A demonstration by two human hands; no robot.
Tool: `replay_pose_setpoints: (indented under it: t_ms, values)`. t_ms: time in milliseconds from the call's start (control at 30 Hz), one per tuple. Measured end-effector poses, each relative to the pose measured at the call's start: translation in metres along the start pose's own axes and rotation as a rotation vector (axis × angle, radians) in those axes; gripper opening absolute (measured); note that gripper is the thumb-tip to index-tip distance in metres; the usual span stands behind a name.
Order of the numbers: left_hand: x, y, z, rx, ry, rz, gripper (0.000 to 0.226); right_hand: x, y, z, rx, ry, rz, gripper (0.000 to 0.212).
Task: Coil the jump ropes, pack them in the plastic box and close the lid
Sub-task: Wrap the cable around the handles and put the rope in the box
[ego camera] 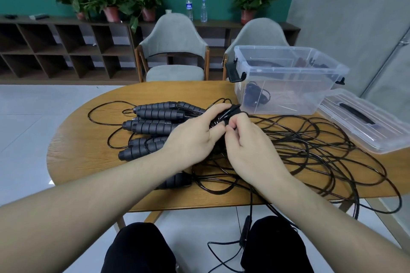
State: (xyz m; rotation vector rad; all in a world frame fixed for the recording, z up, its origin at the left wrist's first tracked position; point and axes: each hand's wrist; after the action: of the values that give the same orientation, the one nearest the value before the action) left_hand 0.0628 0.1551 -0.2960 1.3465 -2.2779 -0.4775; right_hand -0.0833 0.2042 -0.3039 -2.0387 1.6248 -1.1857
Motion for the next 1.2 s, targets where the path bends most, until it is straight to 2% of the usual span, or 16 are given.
replay_pose_setpoints:
  t_ms: [167, 267, 367, 533, 733, 833, 1033, 1100, 1200]
  values:
    - [-0.001, 0.003, 0.013, -0.455, 0.040, -0.143, 0.033, 0.001, 0.001, -0.006, 0.075, -0.018, -0.022, 0.010]
    - [0.003, 0.013, 0.012, -0.548, -0.005, -0.245, 0.030, 0.007, 0.003, -0.014, 0.182, -0.044, 0.012, 0.019]
    - [0.013, 0.019, 0.009, -0.691, -0.085, -0.347, 0.047, 0.008, 0.010, -0.015, 0.264, -0.091, 0.002, 0.034]
    - [0.000, 0.029, 0.002, -0.724, -0.106, -0.399, 0.043, 0.007, 0.015, -0.013, 0.259, -0.020, -0.113, 0.041]
    - [0.010, 0.041, -0.005, -0.819, -0.192, -0.464, 0.039, 0.008, 0.022, -0.015, 0.284, 0.090, -0.287, 0.032]
    - [0.009, 0.043, -0.003, -0.838, -0.215, -0.498, 0.040, 0.008, 0.030, -0.015, 0.209, 0.102, -0.323, 0.029]
    - [0.023, 0.045, -0.009, -0.893, -0.200, -0.526, 0.046, 0.012, 0.032, -0.028, -0.065, 0.239, -0.219, 0.024]
    - [0.031, 0.046, -0.013, -0.924, -0.177, -0.520, 0.045, 0.015, 0.029, -0.036, -0.127, 0.228, -0.184, 0.027]
    - [0.047, 0.052, -0.019, -1.064, -0.112, -0.532, 0.043, 0.023, 0.023, -0.047, -0.154, 0.130, -0.088, 0.039]
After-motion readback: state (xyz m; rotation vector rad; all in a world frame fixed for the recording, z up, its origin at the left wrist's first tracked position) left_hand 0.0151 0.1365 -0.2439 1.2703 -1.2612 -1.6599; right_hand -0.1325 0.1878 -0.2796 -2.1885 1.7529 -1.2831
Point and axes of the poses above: each hand's wrist, its own x-axis towards the middle knuckle, its own z-axis out of the palm, y = z × x, and after that the axes turned 8 degrees about x, right-handed
